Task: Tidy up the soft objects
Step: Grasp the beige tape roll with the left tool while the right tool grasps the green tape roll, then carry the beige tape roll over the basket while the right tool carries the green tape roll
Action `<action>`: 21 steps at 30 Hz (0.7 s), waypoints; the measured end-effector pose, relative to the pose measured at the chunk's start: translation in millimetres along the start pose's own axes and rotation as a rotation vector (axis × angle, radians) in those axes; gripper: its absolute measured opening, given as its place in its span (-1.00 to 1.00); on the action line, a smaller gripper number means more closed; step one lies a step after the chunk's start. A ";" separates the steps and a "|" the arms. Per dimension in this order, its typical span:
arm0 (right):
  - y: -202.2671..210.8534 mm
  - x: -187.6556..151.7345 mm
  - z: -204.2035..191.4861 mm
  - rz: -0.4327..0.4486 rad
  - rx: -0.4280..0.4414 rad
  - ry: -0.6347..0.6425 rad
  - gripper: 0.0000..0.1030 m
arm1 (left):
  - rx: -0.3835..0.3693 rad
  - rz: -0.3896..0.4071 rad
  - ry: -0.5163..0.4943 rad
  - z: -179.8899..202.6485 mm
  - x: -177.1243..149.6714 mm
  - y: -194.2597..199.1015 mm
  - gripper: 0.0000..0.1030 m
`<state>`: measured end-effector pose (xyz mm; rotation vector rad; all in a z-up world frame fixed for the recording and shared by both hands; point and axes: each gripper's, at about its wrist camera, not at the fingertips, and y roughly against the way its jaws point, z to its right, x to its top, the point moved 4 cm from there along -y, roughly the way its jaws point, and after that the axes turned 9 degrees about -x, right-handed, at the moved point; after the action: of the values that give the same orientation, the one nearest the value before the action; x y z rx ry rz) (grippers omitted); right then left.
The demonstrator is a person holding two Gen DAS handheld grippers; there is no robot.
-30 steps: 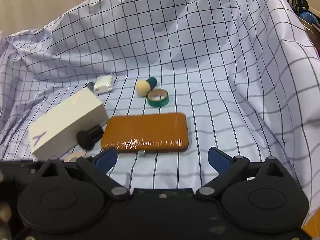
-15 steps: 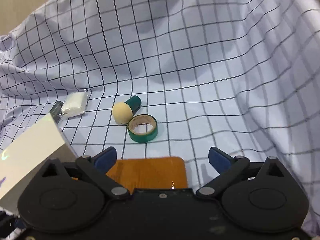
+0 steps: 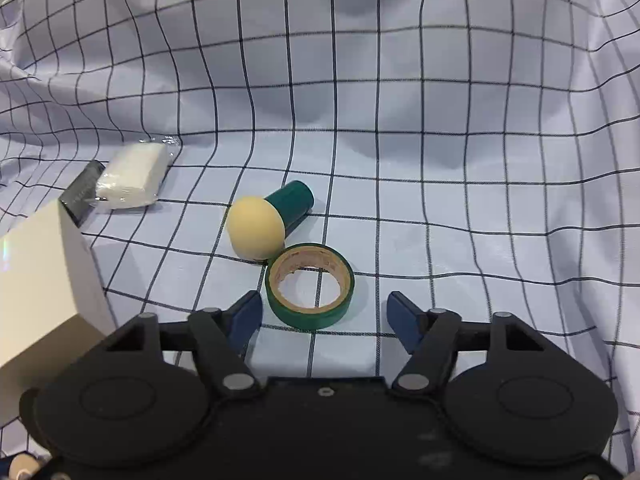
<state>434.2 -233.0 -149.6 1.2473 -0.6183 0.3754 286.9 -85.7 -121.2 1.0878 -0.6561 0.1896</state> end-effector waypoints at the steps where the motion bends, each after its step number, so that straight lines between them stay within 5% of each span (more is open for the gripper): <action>1: -1.7 -0.1 0.3 -0.001 0.005 -0.004 0.20 | -0.001 0.000 -0.002 0.0 0.1 0.1 -0.08; 4: -2.4 -0.4 -2.3 -0.005 0.033 0.005 -0.09 | -0.011 -0.001 0.001 -0.7 0.5 0.8 -0.08; 13: 23.8 -0.5 6.1 0.032 0.027 -0.034 -0.09 | -0.004 0.037 -0.014 3.2 3.0 16.6 -0.08; 21: 99.3 -10.9 32.4 0.121 0.078 -0.119 -0.08 | -0.006 0.094 -0.009 11.5 2.4 55.7 -0.08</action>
<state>360.5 -234.6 -74.9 1.3170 -0.7892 0.4319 259.0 -69.9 -74.1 1.0532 -0.7164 0.2640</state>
